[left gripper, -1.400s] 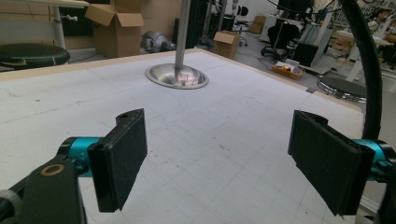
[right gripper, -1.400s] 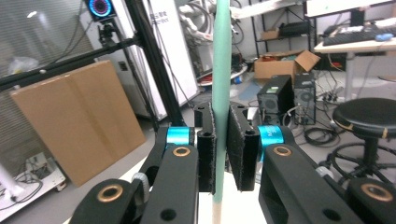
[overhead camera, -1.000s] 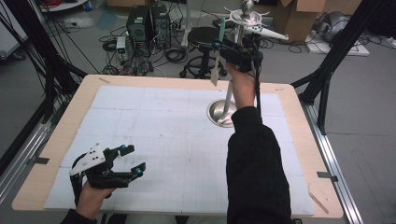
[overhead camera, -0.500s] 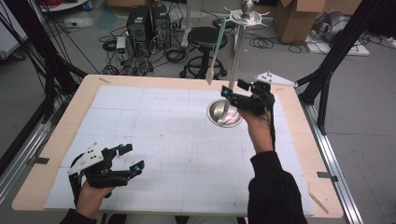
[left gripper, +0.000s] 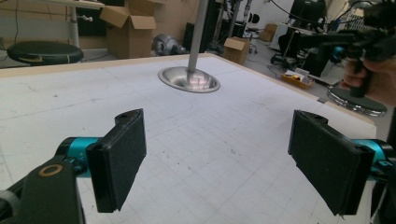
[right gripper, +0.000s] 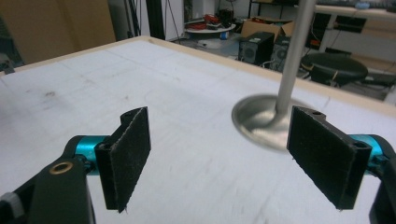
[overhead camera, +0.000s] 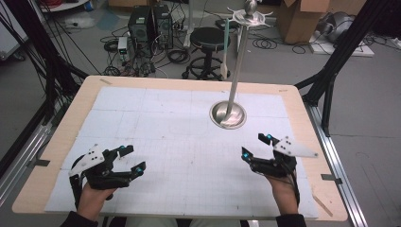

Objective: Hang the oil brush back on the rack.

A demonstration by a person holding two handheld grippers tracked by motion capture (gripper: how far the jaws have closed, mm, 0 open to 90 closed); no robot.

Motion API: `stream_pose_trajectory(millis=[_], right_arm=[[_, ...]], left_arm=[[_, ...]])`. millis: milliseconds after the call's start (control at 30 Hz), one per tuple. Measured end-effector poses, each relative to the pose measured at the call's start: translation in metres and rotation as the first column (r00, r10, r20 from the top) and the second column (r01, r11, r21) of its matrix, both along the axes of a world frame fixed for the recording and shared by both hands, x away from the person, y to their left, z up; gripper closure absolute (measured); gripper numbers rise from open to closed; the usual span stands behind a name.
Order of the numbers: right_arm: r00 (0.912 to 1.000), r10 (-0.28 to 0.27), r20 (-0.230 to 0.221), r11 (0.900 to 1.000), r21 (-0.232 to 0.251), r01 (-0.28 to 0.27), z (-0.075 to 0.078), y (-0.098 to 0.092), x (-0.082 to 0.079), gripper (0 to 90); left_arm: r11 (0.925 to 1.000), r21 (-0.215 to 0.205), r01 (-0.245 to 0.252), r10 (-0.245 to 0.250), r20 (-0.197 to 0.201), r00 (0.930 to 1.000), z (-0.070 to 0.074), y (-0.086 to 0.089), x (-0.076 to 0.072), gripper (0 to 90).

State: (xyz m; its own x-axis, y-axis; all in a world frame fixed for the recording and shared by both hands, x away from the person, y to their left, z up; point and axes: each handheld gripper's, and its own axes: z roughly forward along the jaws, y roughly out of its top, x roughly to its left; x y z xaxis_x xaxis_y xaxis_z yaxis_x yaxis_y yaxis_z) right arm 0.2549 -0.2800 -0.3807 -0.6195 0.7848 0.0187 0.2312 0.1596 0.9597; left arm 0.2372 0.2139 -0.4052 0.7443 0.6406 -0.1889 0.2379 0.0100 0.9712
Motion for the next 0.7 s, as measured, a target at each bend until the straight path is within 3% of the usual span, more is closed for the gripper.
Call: stream_pose_trajectory(millis=[167,367,700], right_arm=[[0.9995,-0.022,-0.024,1.000,0.015,0.022,-0.017,-0.015,-0.017,19.7],[0.9997,-0.016,-0.016,1.000,0.009,0.016,-0.016,-0.016,-0.024,19.7],[0.9997,-0.025,0.001,1.000,0.014,0.025,-0.013,-0.014,-0.028,19.7]], left_arm=[[0.9999,0.003,-0.013,0.013,-0.006,0.9999,-0.001,-0.002,-0.001,19.7],[0.9997,-0.014,-0.022,0.022,-0.003,0.9997,0.000,-0.001,-0.002,19.7],[0.9999,-0.003,-0.014,0.014,-0.003,0.9999,-0.001,-0.003,-0.004,20.0]])
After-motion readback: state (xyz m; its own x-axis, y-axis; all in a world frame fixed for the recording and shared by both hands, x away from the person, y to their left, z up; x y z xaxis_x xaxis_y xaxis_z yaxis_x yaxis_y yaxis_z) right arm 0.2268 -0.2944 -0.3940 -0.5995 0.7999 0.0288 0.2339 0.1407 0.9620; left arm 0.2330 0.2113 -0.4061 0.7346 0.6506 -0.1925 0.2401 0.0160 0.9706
